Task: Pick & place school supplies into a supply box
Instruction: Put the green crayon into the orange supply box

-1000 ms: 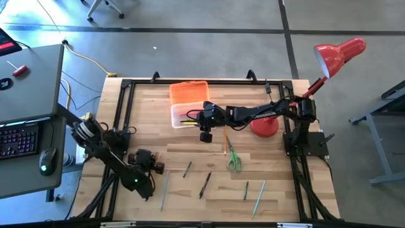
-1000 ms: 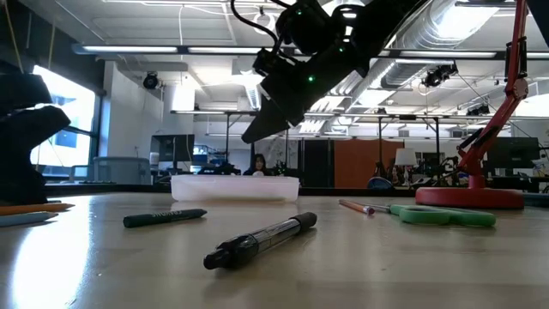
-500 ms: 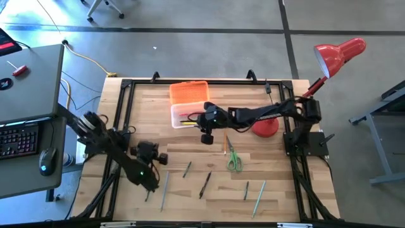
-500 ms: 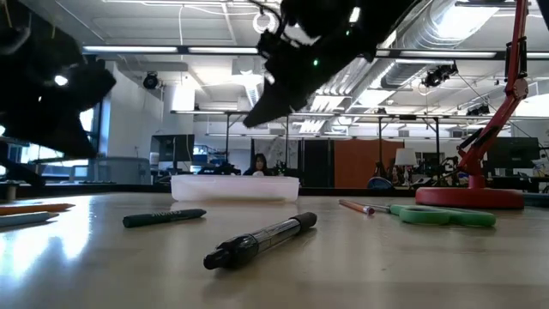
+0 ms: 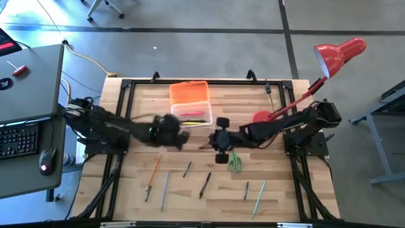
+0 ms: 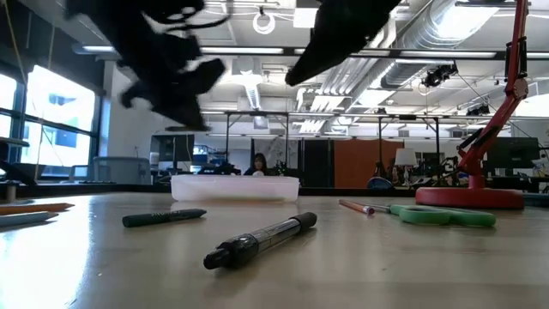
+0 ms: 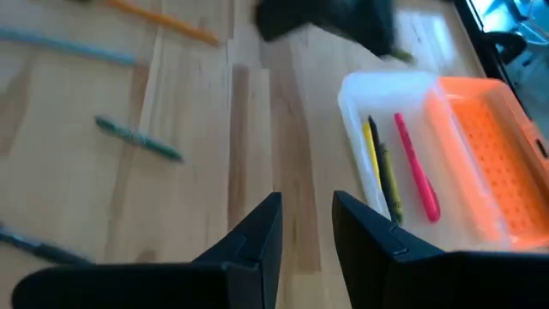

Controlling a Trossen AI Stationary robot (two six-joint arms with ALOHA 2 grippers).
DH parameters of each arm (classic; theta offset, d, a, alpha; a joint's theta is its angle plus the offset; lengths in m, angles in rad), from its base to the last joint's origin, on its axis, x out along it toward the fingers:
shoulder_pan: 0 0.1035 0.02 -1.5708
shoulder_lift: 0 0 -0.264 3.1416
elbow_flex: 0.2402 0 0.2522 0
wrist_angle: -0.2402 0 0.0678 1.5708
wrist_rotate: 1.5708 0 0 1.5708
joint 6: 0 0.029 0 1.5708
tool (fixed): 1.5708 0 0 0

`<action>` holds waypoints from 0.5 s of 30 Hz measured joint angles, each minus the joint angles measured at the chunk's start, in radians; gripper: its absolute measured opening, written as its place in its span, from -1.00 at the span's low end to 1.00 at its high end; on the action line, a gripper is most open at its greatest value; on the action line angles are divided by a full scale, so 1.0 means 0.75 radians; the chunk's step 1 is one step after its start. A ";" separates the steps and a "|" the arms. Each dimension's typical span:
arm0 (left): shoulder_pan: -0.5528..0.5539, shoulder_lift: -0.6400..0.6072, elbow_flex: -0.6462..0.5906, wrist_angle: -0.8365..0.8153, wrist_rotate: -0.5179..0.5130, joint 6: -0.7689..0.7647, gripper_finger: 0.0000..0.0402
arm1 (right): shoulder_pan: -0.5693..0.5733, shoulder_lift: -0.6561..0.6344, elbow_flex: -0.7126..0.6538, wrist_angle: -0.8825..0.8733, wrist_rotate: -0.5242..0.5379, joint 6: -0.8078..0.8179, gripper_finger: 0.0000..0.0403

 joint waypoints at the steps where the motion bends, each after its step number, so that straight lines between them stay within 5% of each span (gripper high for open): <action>1: 0.056 0.002 -0.001 0.090 0.080 0.143 -0.71 | 0.018 0.008 -0.001 -0.002 0.023 0.003 -0.59; 7: 0.324 0.091 -0.004 0.494 0.390 0.650 -0.71 | 0.104 0.020 -0.001 -0.021 0.113 0.103 -0.59; 15: 0.536 0.248 -0.002 0.541 0.686 0.802 -0.71 | 0.152 0.025 -0.005 -0.043 0.163 0.239 -0.59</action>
